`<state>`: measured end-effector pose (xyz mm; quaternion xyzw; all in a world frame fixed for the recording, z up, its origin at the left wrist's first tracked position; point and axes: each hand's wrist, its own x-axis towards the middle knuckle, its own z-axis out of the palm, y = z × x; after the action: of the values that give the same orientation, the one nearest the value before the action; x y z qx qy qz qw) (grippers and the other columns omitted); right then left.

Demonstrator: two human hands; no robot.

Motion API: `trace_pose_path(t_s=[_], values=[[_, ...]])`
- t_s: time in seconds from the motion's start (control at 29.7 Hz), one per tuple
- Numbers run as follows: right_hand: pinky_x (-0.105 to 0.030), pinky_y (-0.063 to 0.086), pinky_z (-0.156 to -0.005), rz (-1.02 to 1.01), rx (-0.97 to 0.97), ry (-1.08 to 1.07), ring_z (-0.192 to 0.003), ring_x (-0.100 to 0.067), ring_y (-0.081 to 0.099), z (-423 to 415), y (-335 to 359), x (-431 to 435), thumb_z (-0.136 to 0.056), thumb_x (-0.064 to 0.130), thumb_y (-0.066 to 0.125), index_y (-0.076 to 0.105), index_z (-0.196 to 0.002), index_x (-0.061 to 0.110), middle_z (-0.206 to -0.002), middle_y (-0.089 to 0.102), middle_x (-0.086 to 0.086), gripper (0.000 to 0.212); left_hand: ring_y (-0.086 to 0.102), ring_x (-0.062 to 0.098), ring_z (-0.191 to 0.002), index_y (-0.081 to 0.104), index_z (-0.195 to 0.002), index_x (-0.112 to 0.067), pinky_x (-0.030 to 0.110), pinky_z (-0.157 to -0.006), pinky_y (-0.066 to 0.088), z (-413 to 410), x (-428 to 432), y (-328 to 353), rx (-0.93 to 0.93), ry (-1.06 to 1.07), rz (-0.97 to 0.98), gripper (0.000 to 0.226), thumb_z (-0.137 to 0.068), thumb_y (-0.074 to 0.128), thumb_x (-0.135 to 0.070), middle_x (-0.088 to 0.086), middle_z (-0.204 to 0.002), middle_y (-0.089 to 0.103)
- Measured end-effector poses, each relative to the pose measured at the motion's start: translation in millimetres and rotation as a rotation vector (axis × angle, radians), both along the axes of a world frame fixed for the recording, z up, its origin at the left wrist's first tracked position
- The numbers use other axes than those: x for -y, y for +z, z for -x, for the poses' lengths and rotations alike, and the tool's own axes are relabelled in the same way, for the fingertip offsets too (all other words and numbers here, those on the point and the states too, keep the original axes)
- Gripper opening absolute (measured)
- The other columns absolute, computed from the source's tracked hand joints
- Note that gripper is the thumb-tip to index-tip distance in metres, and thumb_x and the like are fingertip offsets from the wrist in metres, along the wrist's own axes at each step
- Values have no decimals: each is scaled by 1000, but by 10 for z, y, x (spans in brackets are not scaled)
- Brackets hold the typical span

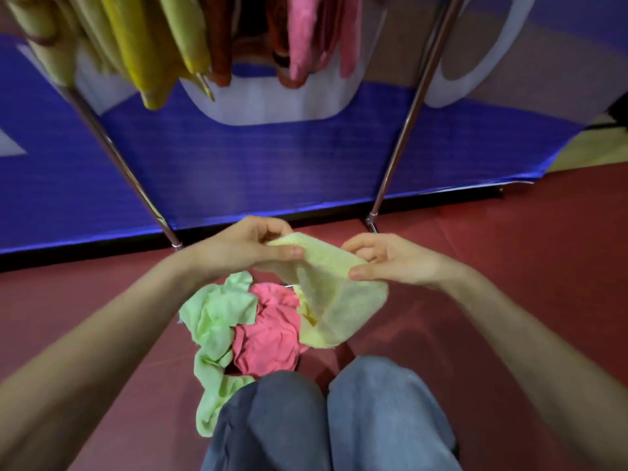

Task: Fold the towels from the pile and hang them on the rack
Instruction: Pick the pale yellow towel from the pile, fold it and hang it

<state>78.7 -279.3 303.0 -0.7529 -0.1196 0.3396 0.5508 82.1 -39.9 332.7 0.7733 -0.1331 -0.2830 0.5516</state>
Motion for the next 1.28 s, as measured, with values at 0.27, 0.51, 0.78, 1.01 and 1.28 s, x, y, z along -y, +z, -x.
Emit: trace_pose_path(t_s=[0.27,0.51,0.78,1.01,1.28], values=[[-26,29,-52,191,150,-39,-60,-16,41,174,380,171,-56,71,63,55,-69,-12,-64,48,-8,85,57,-2,-59,62,-68,-15,9,-54,46,177,-447,998,262,115,-203,10,-74,69,-21,-6,-65,62],[-13,33,-39,218,219,-194,-35,1,41,325,555,443,-86,20,56,55,-48,16,-34,44,9,37,52,7,-59,61,-69,-15,6,-52,41,393,-688,1328,411,84,-582,17,-76,66,-30,-4,-62,57],[-11,36,-48,170,391,-237,-46,3,46,386,911,517,-78,24,67,65,-59,17,-48,54,11,21,61,1,-61,68,-65,-22,11,-56,48,644,-818,1298,275,82,-466,10,-71,74,-26,-6,-62,67],[-30,39,-60,-84,396,-226,-61,-23,48,631,1401,300,-72,35,69,62,-89,31,-63,51,-31,19,63,20,-66,70,-77,-6,22,-57,52,1034,-564,1300,182,335,-138,10,-75,66,-16,13,-74,69],[-11,40,-53,-148,278,-296,-53,2,53,1075,1429,-342,-84,9,58,67,-74,17,-61,64,8,16,45,25,-71,66,-82,6,29,-62,38,1366,121,1132,146,486,39,16,-82,62,-9,18,-74,53]])
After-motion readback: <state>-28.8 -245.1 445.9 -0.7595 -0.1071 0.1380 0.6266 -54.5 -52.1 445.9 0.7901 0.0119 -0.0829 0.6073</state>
